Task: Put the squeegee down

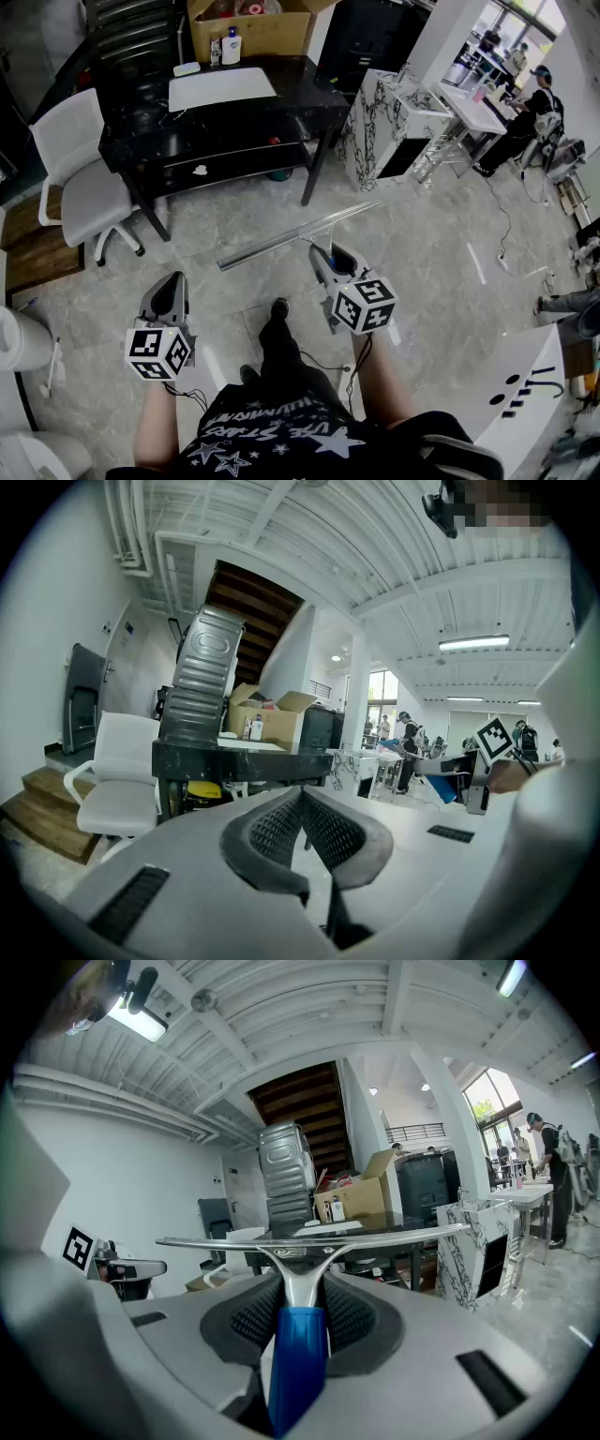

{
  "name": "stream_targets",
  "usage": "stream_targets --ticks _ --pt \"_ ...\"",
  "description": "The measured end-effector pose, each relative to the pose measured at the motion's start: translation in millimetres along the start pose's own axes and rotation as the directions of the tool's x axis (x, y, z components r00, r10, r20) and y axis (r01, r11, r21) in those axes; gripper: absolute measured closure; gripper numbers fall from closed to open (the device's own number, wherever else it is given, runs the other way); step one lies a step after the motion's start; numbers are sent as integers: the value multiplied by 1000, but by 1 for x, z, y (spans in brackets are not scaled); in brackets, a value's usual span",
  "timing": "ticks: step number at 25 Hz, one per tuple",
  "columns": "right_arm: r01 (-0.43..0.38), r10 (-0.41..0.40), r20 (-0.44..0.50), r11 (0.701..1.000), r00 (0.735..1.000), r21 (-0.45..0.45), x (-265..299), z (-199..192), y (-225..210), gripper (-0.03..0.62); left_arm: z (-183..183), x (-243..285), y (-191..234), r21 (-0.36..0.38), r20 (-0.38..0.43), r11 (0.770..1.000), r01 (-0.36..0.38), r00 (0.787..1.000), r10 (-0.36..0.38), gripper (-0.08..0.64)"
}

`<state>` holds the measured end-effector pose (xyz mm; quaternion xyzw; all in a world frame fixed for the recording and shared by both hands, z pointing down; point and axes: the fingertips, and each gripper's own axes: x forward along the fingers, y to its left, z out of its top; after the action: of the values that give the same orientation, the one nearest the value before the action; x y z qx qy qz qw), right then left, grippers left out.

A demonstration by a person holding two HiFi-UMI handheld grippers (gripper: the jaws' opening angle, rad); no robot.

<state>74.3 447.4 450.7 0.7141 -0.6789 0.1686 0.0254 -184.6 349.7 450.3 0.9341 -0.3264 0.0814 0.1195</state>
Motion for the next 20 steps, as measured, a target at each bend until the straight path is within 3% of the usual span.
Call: stream_targets --ticks 9,20 --pt "17 -17 -12 1000 1000 -3 -2 -11 10 457 -13 -9 8 -20 -11 1000 4 1000 -4 543" --pt "25 -25 -12 1000 1000 -12 16 3 6 456 -7 2 21 -54 8 999 5 1000 -4 543"
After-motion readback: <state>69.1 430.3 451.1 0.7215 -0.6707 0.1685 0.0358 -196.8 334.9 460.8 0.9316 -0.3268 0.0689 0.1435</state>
